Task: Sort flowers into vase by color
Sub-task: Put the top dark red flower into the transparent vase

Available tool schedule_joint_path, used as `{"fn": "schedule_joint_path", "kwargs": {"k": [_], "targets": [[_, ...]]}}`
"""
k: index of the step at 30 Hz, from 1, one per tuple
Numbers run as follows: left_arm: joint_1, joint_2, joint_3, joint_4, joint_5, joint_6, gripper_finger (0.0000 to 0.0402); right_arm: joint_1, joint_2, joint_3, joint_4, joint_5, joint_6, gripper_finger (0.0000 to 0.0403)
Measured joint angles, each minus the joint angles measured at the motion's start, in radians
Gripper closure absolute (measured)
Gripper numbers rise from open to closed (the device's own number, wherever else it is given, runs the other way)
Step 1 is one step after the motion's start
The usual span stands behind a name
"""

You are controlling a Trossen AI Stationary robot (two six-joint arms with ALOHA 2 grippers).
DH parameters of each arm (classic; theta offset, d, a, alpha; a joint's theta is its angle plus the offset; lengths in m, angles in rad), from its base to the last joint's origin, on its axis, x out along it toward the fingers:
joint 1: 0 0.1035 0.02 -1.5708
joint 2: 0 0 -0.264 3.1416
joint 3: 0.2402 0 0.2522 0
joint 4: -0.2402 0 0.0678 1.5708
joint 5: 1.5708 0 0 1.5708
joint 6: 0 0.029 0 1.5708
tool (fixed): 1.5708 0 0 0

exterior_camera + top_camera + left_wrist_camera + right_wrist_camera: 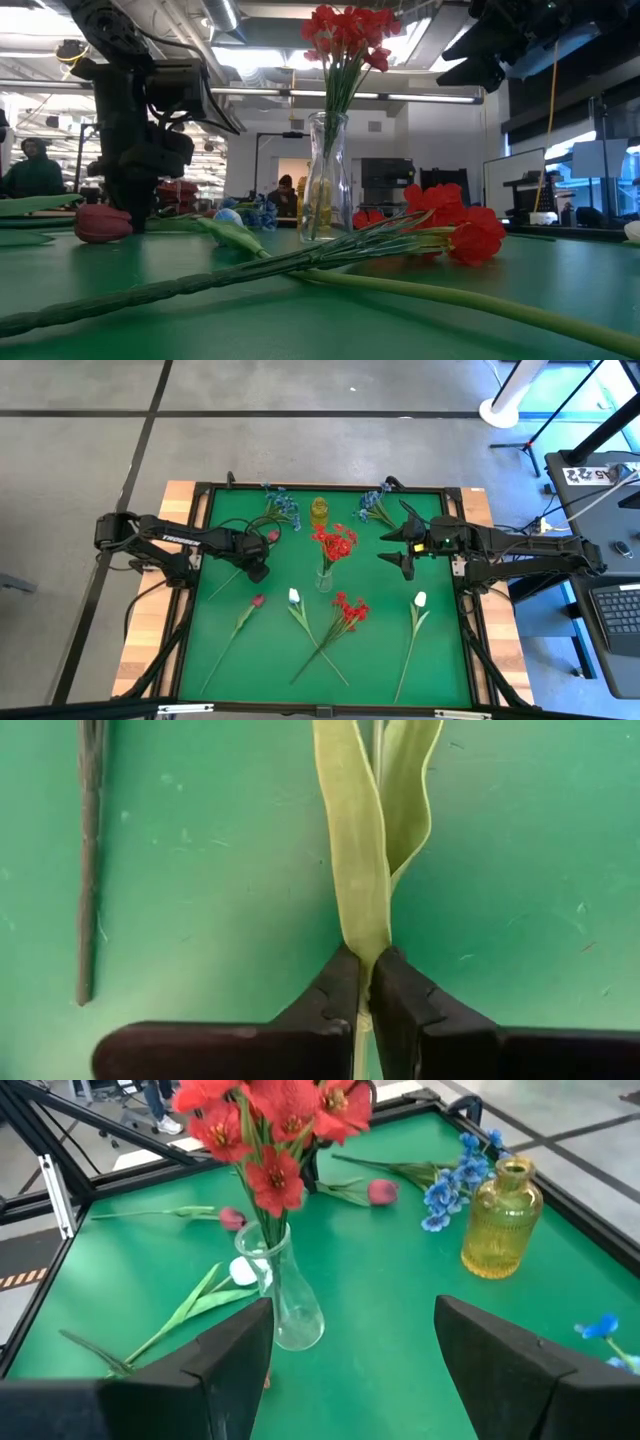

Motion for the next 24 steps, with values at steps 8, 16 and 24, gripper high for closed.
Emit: {"fn": "schedule_joint_path", "kwargs": {"k": [8, 16, 24], "targets": [[-0.028, -0.16, 0.124, 0.007, -0.032, 0.051, 0.0394, 0.0, 0.0, 0.0, 0.015, 0.0, -0.003, 0.0127], [-0.12, -0.389, 0.242, 0.202, -0.039, 0.157, 0.0393, 0.0, 0.0, 0.0, 0.014, 0.0, -0.002, 0.0127], [-0.29, -0.544, 0.146, 0.633, -0.061, 0.299, 0.0393, 0.0, 0.0, 0.0, 0.036, 0.0, -0.002, 0.0127]]}}
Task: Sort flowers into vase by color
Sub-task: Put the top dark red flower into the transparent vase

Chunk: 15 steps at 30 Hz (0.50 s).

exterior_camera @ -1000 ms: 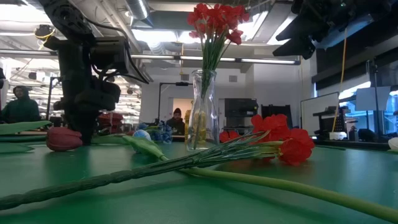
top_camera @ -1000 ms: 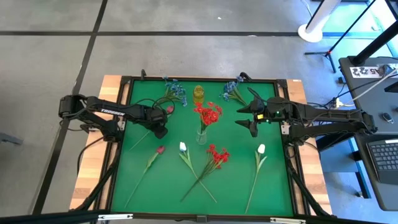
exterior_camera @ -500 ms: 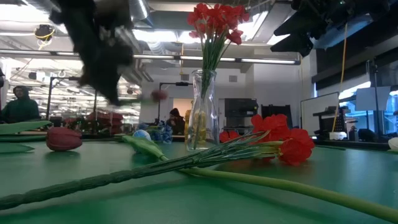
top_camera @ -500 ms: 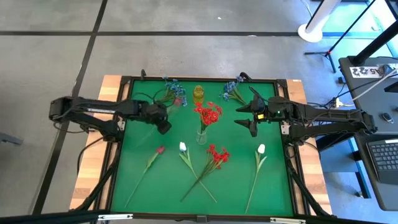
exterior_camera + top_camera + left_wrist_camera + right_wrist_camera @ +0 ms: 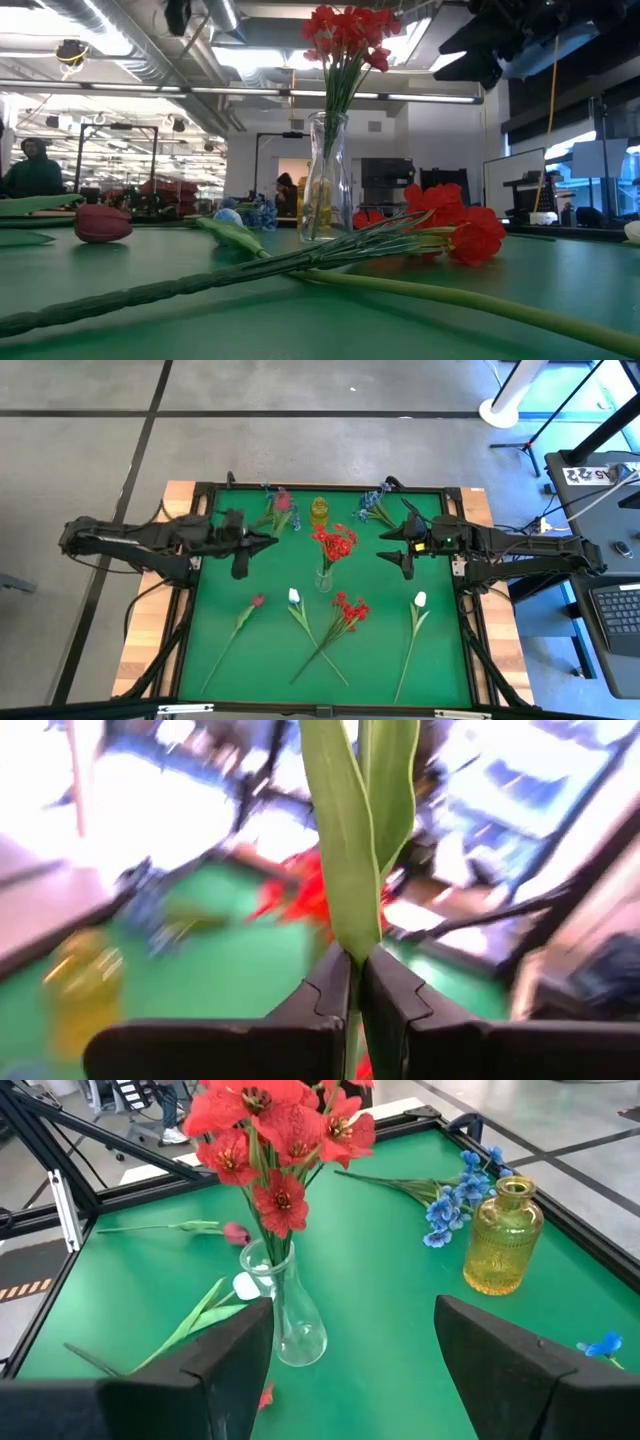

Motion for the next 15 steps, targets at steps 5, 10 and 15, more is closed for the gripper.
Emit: {"fn": "schedule_joint_path", "kwargs": {"k": [5, 10, 15], "targets": [[-0.077, 0.028, -0.126, 0.39, 0.003, 0.101, 0.0393, 0.0, 0.0, 0.0, 0.019, 0.0, -0.001, 0.0127], [-0.098, 0.137, -0.206, 0.704, 0.003, 0.164, 0.0392, 0.0, 0.0, 0.0, 0.019, 0.0, -0.005, 0.0127], [-0.096, 0.289, -0.201, 0.899, 0.006, 0.209, 0.0392, 0.0, 0.0, 0.0, 0.02, 0.008, -0.024, 0.0127]]}}
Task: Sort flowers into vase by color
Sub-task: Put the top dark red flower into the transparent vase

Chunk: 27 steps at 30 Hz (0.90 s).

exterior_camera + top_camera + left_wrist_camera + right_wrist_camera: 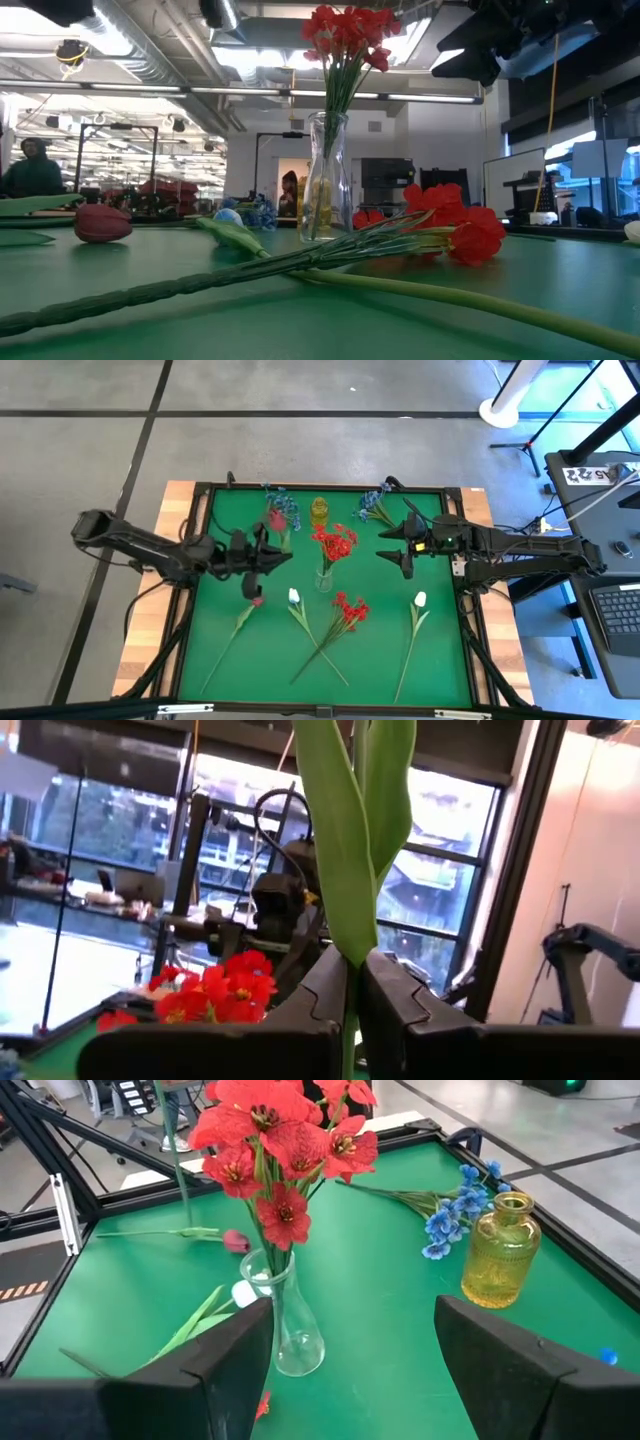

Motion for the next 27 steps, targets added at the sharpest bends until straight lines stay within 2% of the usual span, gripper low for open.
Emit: {"fn": "schedule_joint_path", "kwargs": {"k": [4, 11, 17, 27], "targets": [[0.016, 0.103, 0.044, 0.09, 0.001, 0.03, 0.0392, 0.0, 0.0, 0.0, 0.0, 0.002, -0.001, 0.0127], [0.057, 0.222, 0.148, 0.096, 0.001, 0.058, 0.0392, 0.0, 0.0, 0.0, 0.001, 0.002, -0.001, 0.0127], [0.079, 0.278, 0.205, 0.093, -0.008, 0.15, 0.0392, 0.0, 0.0, 0.0, 0.002, 0.002, -0.001, 0.0127], [0.136, 0.342, 0.208, 0.009, -0.031, 0.154, 0.0392, 0.0, 0.0, 0.0, 0.001, 0.002, 0.0, 0.0127]]}}
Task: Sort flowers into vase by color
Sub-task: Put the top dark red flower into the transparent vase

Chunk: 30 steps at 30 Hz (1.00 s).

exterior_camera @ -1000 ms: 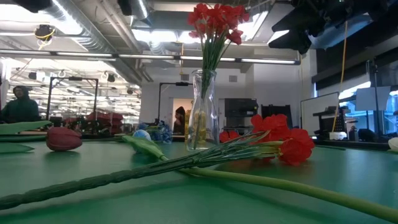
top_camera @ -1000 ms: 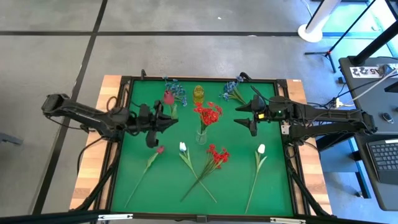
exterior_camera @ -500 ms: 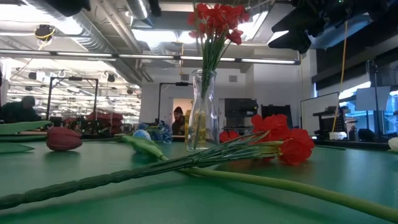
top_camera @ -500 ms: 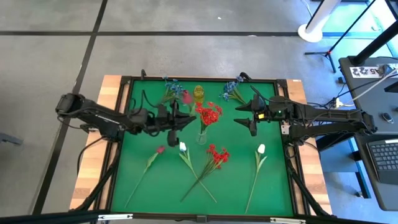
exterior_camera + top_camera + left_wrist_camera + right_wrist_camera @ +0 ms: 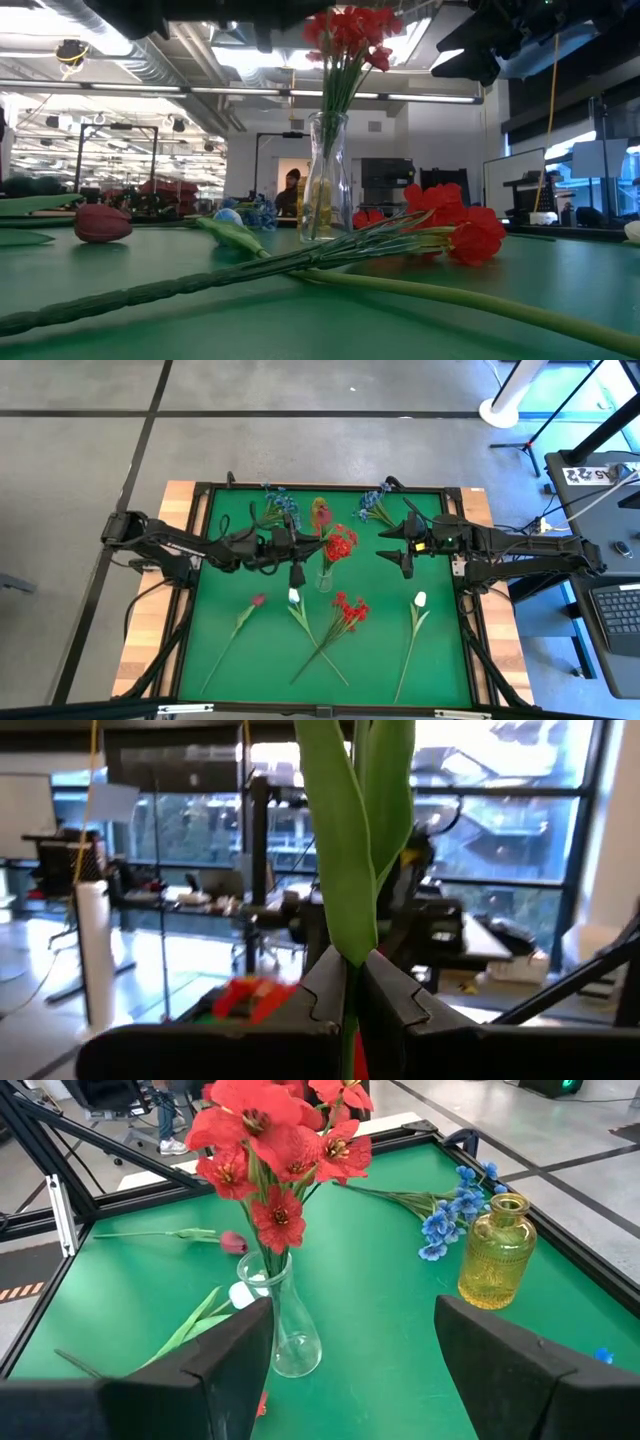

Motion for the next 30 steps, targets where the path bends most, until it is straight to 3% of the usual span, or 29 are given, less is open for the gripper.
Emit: {"fn": "schedule_joint_path", "kwargs": {"k": [11, 30], "targets": [[-0.024, 0.038, 0.0, -0.042, -0.014, -0.051, 0.0378, 0.0, 0.0, 0.0, -0.001, 0.0, 0.0, 0.0127], [-0.102, 0.02, -0.001, -0.211, -0.099, -0.052, 0.0228, 0.0, 0.0, 0.0, -0.004, -0.009, 0.005, 0.0127]]}}
